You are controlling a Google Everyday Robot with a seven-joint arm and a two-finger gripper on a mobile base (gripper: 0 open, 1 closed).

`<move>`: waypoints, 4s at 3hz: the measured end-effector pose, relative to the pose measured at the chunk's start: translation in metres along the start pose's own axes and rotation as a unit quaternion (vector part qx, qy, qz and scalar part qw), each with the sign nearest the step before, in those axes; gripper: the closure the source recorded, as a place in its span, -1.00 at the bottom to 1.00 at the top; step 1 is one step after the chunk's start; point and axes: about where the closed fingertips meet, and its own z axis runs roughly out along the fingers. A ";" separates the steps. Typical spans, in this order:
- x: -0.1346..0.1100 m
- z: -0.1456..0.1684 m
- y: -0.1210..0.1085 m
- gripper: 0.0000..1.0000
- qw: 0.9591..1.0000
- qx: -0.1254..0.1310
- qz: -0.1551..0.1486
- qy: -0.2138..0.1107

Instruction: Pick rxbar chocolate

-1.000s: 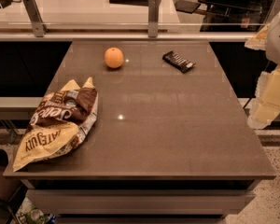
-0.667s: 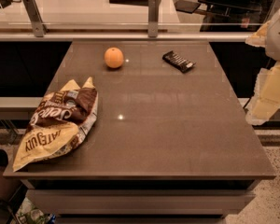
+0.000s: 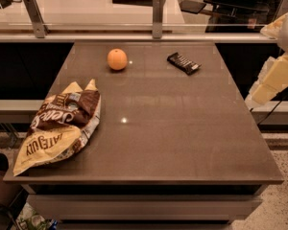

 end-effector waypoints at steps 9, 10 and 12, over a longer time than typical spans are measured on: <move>-0.065 0.172 -0.110 -1.00 0.945 0.031 0.245 -0.214; -0.066 0.200 -0.120 -1.00 0.939 0.028 0.257 -0.225; -0.066 0.242 -0.131 -1.00 0.932 0.012 0.269 -0.244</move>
Offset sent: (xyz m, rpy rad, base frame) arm 0.1024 0.0011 -0.0175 0.3751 -0.1546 -0.1309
